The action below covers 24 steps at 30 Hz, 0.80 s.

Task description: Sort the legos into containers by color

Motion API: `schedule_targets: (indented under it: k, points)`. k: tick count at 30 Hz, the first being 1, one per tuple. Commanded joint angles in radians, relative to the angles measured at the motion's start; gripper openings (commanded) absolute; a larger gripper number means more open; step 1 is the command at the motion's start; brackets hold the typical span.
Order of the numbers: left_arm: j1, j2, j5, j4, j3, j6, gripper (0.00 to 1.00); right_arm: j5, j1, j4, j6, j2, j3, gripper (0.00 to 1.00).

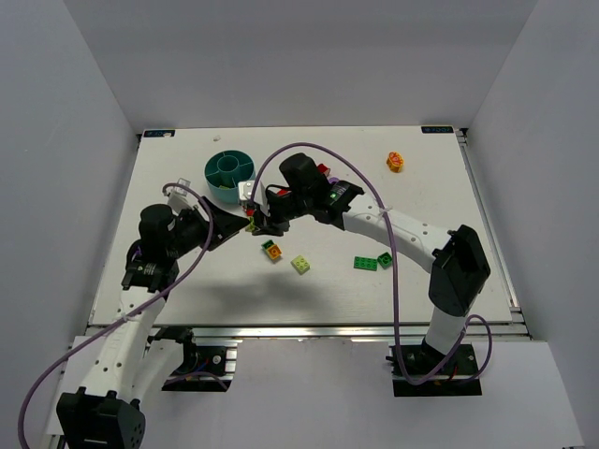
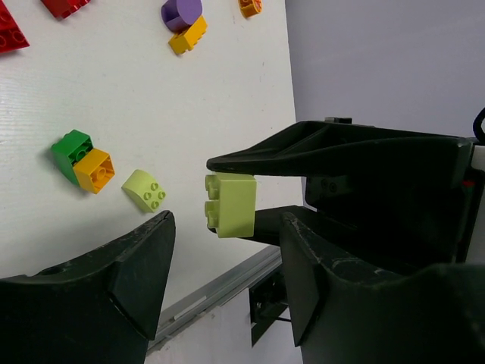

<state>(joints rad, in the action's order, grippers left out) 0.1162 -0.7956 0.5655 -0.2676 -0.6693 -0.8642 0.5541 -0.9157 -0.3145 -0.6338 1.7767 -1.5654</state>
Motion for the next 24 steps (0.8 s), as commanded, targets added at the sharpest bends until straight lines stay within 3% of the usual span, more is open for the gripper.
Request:
schedule_targets:
  k: [1, 13, 15, 18, 20, 23, 24]
  points:
    - [0.028, -0.001, -0.024, 0.034, -0.015, 0.002, 0.67, 0.029, 0.000, -0.001, 0.017, 0.000, -0.053, 0.00]
    - [0.114, -0.044, -0.116, 0.067, -0.013, 0.004, 0.55, 0.047, -0.003, -0.006, 0.022, -0.017, -0.039, 0.00]
    - [0.115, -0.050, -0.124, 0.070, -0.016, 0.007, 0.50, 0.056, -0.003, -0.006, 0.020, -0.025, -0.024, 0.00]
    - [0.137, -0.070, -0.134, 0.079, -0.019, 0.010, 0.34, 0.066, -0.006, -0.003, 0.028, -0.037, -0.001, 0.01]
    - [0.151, -0.085, -0.154, 0.065, -0.039, 0.024, 0.21, 0.064, -0.006, -0.005, 0.036, -0.039, 0.010, 0.23]
    - [0.155, -0.109, -0.218, -0.023, -0.113, 0.074, 0.10, 0.011, -0.005, 0.040, 0.075, -0.051, 0.036, 0.85]
    - [0.155, -0.122, -0.258, -0.069, -0.146, 0.109, 0.05, -0.017, -0.005, 0.049, 0.083, -0.056, 0.047, 0.89]
